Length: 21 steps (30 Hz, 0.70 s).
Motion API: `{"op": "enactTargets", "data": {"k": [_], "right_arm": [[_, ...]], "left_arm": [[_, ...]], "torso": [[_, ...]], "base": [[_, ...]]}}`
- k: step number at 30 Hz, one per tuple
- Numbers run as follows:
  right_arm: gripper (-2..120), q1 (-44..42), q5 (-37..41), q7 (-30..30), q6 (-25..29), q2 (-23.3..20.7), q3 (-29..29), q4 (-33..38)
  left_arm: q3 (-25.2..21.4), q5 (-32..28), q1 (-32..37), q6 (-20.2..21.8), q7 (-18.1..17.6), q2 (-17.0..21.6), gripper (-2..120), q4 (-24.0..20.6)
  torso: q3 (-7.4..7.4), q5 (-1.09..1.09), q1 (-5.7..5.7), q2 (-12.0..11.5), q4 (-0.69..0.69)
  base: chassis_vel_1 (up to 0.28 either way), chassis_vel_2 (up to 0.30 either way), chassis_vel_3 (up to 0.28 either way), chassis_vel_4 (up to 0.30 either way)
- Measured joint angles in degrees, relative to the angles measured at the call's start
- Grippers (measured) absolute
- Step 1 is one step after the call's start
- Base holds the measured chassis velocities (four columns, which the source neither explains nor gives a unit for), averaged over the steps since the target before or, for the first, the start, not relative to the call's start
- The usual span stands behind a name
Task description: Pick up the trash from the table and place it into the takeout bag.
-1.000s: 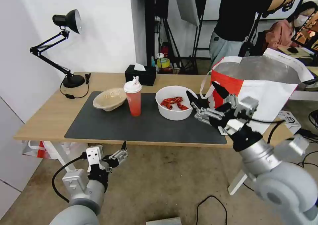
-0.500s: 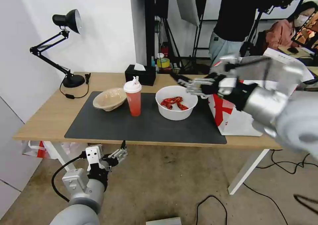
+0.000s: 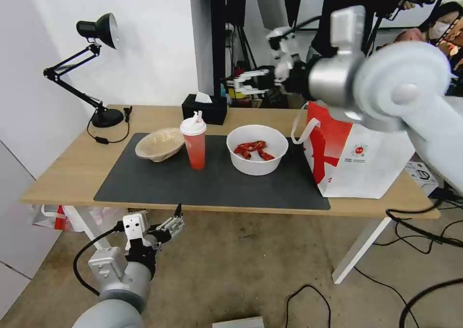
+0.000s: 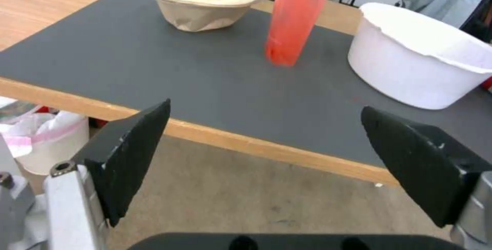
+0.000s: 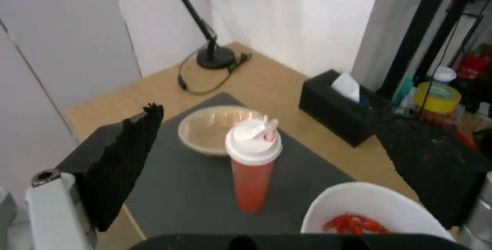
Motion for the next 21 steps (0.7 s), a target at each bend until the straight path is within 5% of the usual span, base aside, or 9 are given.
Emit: {"op": "enactTargets", "data": {"k": [10,21], "right_arm": [[100,2.3,-2.6,-2.7,0.3,-2.2,-8.5,-0.1],[100,-1.0,-6.6,-5.6,0.5,-6.3,-9.5,1.2]], "left_arm": [[0.1,0.6,0.4,-0.3,0.0,-0.6,100,0.1],[0.0,0.8,0.7,-0.5,0.0,-0.8,100,-0.1]], "torso": [[0.0,0.01,0.0,0.0,0.0],[0.0,0.02,0.0,0.0,-0.01]], "base": [[0.0,0.0,0.0,0.0],[0.0,0.0,0.0,0.0]]}}
